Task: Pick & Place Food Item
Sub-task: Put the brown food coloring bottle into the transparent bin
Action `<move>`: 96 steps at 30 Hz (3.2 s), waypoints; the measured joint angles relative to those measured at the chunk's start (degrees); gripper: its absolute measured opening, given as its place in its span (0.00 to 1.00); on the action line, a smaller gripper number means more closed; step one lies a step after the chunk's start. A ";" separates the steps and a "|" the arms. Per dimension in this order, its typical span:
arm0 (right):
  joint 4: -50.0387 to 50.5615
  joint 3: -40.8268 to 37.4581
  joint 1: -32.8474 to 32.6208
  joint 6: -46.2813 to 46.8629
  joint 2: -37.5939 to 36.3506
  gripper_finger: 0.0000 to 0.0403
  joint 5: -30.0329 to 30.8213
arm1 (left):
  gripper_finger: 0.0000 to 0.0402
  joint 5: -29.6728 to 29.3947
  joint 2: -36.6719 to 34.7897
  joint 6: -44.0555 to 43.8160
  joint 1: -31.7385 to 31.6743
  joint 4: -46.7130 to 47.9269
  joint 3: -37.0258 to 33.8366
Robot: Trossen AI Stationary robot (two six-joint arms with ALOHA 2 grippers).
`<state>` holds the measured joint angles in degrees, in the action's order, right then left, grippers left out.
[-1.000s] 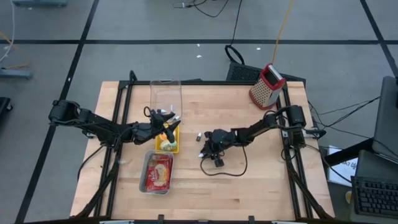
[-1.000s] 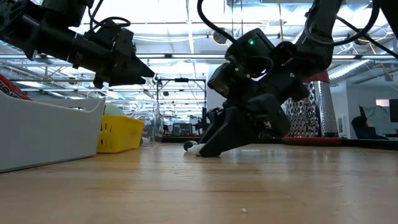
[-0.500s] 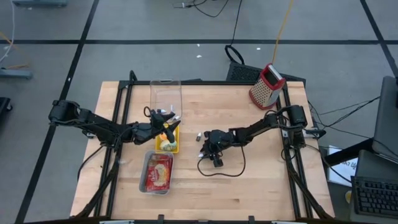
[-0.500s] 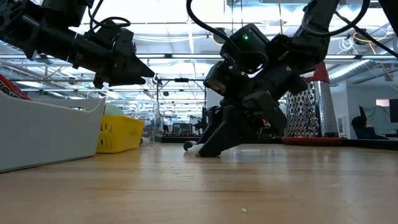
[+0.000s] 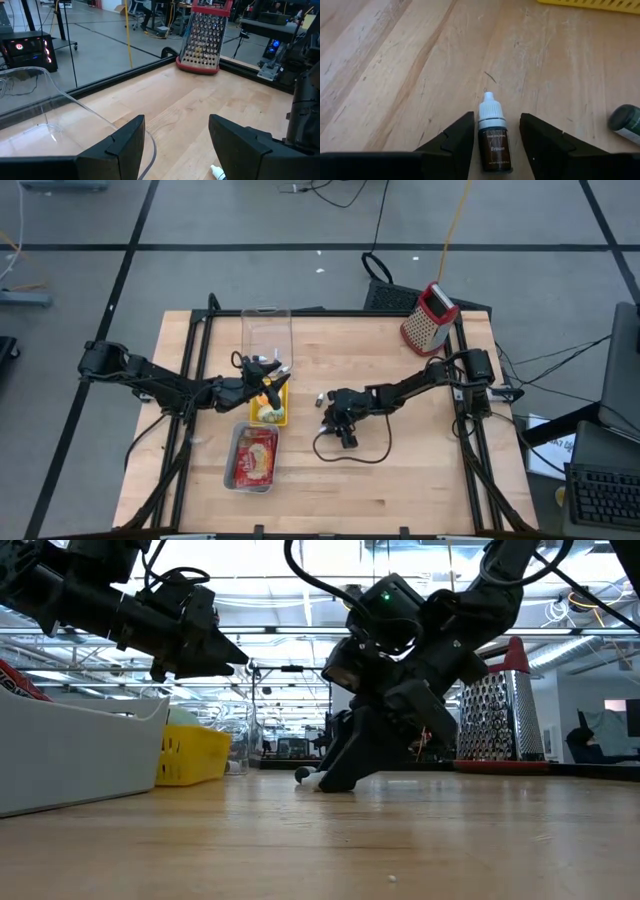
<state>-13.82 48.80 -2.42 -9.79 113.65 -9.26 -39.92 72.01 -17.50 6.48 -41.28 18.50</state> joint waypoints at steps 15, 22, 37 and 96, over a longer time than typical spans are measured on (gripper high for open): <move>1.41 0.09 -1.00 3.07 -0.04 0.35 -0.59 | 0.56 1.09 0.00 0.07 -0.01 0.00 0.00; 4.96 0.09 -1.09 3.09 -1.24 0.35 -0.89 | 0.56 1.09 0.00 0.20 0.00 0.00 0.00; -8.89 -7.59 -2.64 5.51 -5.70 0.34 1.69 | 0.56 1.09 0.00 -0.72 -0.02 0.47 0.00; -27.76 -8.24 -4.79 5.27 -4.14 0.13 9.07 | 0.56 1.05 0.00 -2.25 -0.02 0.70 0.00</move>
<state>-41.58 40.56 -7.20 -4.52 109.50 -0.18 -38.87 72.01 -19.74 6.46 -40.58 18.50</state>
